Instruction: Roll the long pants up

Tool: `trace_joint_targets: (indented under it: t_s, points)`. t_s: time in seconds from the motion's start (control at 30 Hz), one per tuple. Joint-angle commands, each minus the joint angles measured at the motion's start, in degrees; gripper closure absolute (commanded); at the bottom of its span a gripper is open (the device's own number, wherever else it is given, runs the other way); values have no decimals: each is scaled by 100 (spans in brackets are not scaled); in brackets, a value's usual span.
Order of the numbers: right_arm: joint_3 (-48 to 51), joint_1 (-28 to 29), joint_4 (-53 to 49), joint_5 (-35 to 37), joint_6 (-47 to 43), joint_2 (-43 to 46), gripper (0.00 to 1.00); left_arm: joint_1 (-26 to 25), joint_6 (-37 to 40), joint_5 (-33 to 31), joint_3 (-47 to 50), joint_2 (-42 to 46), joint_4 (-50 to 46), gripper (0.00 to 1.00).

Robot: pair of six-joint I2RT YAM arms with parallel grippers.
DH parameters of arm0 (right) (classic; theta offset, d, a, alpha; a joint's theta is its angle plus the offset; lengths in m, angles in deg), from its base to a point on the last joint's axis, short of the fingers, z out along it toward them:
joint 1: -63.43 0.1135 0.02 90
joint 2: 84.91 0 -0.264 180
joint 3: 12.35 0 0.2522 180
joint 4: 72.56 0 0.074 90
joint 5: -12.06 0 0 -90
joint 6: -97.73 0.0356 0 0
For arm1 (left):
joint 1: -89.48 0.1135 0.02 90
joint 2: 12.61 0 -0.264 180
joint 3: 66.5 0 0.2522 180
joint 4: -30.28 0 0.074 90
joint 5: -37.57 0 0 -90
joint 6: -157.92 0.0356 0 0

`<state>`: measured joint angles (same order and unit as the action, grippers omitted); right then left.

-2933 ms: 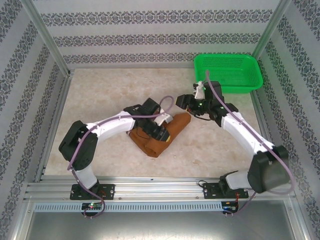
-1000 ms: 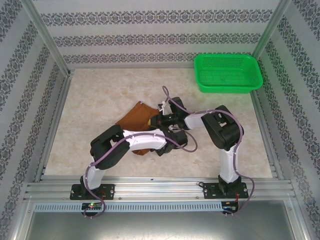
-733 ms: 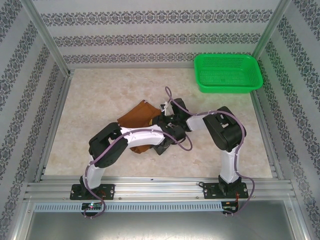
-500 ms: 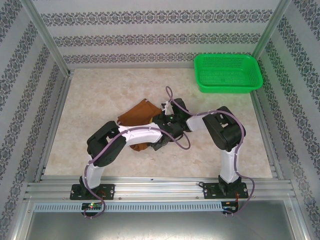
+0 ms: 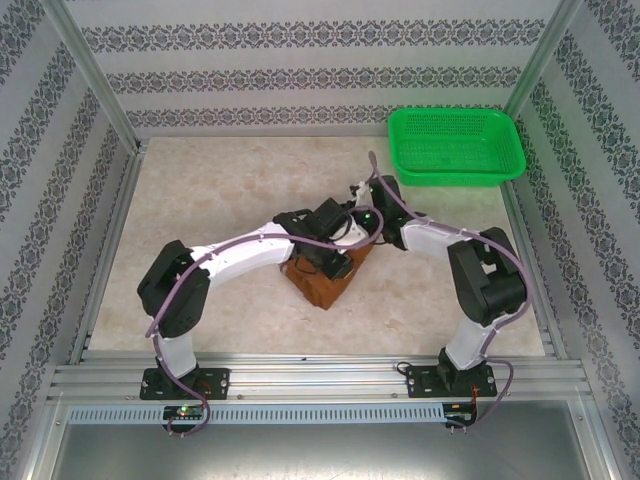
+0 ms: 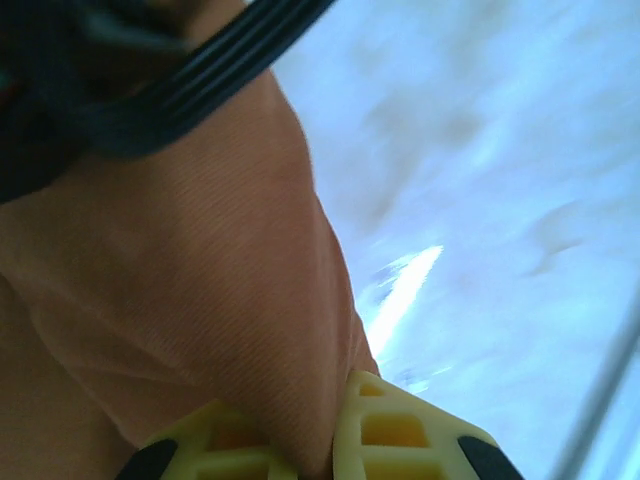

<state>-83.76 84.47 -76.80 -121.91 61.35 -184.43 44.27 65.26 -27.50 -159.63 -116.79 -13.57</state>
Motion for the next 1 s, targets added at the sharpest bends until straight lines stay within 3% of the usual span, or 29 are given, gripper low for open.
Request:
trace_joint_targets:
  t_s: [0.0,0.1,0.17,0.27,0.37,0.43,0.53,0.57,0.6,0.63,0.67,0.87,0.97]
  points:
    - [-274,-1034,-352,-262,-46,590,59,794,-1670,1753,785,333,-668,100]
    - [-98,-1276,376,-513,429,820,56,906,-1837,2231,1057,367,-243,100]
    - [67,-1393,1112,-499,959,787,55,888,-1775,2216,1047,233,-305,100]
    - [-32,-1467,1404,-434,1191,499,55,868,-1721,2259,1090,-57,-220,100]
    - [-232,-1337,1074,-463,897,276,55,882,-1773,2344,1000,-410,-48,100]
    - [-412,-1124,113,-231,282,400,55,882,-2006,2564,953,-590,291,100]
    - [-855,-743,-2406,1041,-1194,967,54,1004,-2551,3033,923,-905,834,100]
    - [-781,-669,-2787,1442,-1453,1274,53,1099,-2885,3250,1047,-942,1257,100]
    - [-588,-651,-2998,1814,-1560,1613,40,1224,-3319,3494,1210,-951,1807,100]
    - [-403,-665,-3095,2023,-1632,1884,35,1339,-3893,3725,1424,-944,2450,100]
    - [-229,-685,-3242,2174,-1686,2146,18,1477,-4571,3904,1664,-943,3230,100]
    - [233,-711,-4010,2197,-1835,2670,14,1939,-6812,3767,2417,-1010,5377,100]
    - [576,-624,-3648,2008,-1719,2422,14,2051,-8556,3657,2790,-1366,7357,100]
